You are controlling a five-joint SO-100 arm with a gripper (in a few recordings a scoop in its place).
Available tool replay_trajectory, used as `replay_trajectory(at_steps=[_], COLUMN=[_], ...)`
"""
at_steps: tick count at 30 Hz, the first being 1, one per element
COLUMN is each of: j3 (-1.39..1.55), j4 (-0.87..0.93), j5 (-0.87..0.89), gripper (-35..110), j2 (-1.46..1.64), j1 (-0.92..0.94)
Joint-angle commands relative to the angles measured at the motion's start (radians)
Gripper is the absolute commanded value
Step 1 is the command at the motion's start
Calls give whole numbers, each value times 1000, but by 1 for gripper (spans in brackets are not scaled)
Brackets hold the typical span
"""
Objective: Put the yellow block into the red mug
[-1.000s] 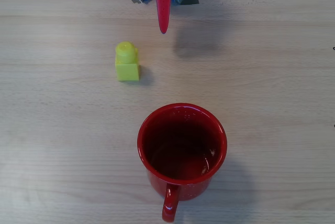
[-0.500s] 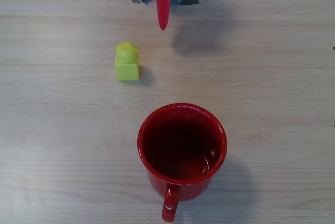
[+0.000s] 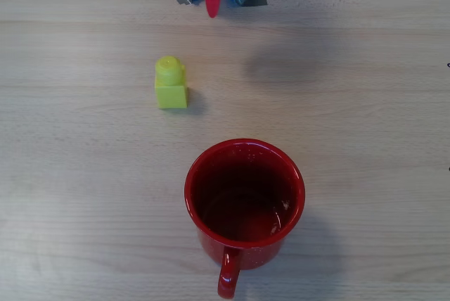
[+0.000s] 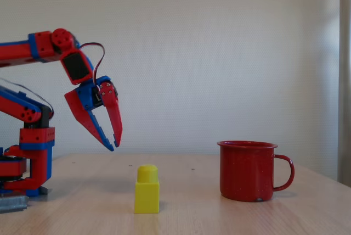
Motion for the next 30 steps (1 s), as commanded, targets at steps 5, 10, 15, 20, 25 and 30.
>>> replay_trajectory(at_steps=[5, 10, 15, 20, 25, 30], j3=[-213, -314, -397, -472, -499, -492], j4=[17, -14, -46, -61, -95, -94], j5=[11, -57, -120, -147, -158, -227], gripper=[0, 0, 0, 4, 30, 45], j2=[-178, -316, -423, -528, -595, -621], j1=[49, 130, 201, 241, 272, 273])
